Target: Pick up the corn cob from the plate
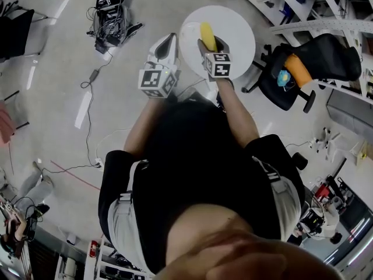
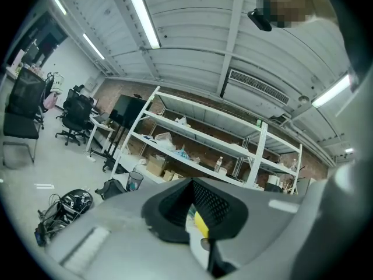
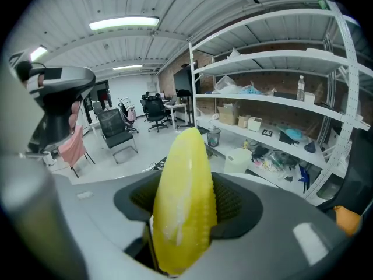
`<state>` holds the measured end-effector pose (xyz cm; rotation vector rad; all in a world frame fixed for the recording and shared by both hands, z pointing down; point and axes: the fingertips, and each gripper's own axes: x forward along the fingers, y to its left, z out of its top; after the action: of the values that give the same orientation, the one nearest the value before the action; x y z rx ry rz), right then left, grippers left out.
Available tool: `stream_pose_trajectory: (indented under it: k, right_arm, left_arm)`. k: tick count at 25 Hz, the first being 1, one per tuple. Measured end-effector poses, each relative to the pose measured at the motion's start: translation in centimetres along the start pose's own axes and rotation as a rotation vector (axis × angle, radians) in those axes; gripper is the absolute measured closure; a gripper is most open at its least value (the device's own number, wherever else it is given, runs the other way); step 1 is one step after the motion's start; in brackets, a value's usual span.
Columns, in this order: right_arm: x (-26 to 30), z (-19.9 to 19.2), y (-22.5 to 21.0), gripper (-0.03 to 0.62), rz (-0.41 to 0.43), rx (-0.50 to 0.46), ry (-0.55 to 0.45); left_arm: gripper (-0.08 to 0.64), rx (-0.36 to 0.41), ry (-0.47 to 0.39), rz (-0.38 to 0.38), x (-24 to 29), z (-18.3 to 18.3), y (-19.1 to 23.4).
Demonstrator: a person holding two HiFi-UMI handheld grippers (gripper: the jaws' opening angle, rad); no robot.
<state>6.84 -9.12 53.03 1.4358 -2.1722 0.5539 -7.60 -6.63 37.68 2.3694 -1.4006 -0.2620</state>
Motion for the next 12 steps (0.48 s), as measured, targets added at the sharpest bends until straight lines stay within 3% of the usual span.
stream_pose_trajectory:
  k: [12]
  right_arm:
    - [-5.0,0.7,-1.3,0.330,0.039,0.004,-0.099]
  left_arm:
    - [0.557,0.053,-0.012,0.020,-1.2,-1.2,-4.4]
